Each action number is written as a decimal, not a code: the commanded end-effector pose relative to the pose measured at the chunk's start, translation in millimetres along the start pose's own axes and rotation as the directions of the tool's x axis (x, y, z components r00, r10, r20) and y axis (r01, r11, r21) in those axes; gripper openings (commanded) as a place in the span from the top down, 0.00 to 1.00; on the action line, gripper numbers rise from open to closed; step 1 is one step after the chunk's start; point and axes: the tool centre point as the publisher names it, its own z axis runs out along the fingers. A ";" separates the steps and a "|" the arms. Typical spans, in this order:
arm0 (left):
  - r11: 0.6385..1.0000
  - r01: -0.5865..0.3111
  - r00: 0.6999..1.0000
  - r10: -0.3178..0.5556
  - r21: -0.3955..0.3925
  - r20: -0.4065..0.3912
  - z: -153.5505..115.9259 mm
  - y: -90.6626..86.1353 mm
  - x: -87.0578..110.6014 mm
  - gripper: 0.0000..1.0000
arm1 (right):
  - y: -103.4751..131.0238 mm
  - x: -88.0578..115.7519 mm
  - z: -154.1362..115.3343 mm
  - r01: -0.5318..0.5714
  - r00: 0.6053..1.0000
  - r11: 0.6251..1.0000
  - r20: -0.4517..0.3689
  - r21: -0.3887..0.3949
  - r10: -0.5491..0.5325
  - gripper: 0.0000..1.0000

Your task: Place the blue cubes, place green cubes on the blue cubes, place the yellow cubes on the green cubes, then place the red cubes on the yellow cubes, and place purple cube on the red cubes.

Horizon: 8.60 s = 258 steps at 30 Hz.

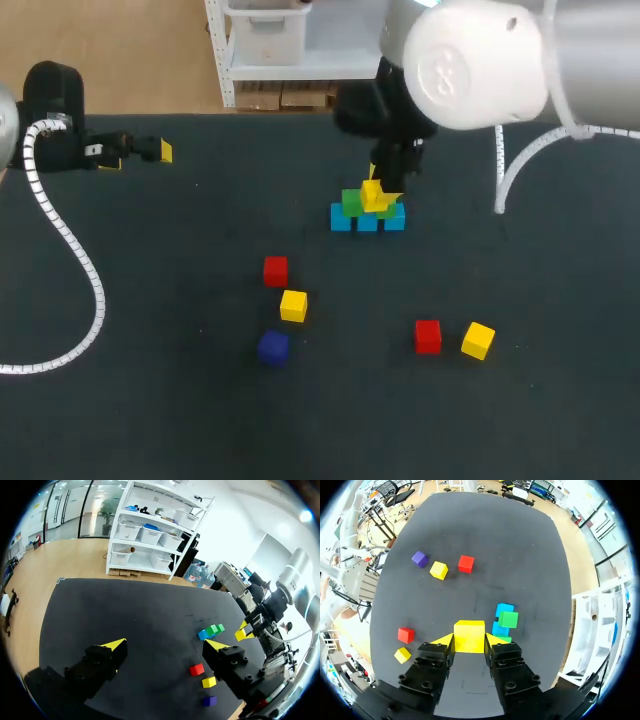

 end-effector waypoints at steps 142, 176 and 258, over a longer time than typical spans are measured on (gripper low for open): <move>1.000 -0.002 1.000 0.002 0.011 0.006 -0.3 2.3 1.2 0.00 | -14.4 71.0 -7.1 -0.317 0.948 0.948 0.008 0.025 0.317 0.23; 1.000 -0.002 1.000 0.002 0.011 0.006 -0.3 2.3 1.2 0.00 | 134.0 90.6 24.8 -0.393 0.918 0.916 -0.014 0.084 0.395 0.04; 1.000 -0.002 1.000 0.002 0.011 0.006 -0.3 2.3 1.2 0.00 | 13.5 39.0 14.0 -0.004 0.994 0.998 -0.110 0.066 0.011 1.00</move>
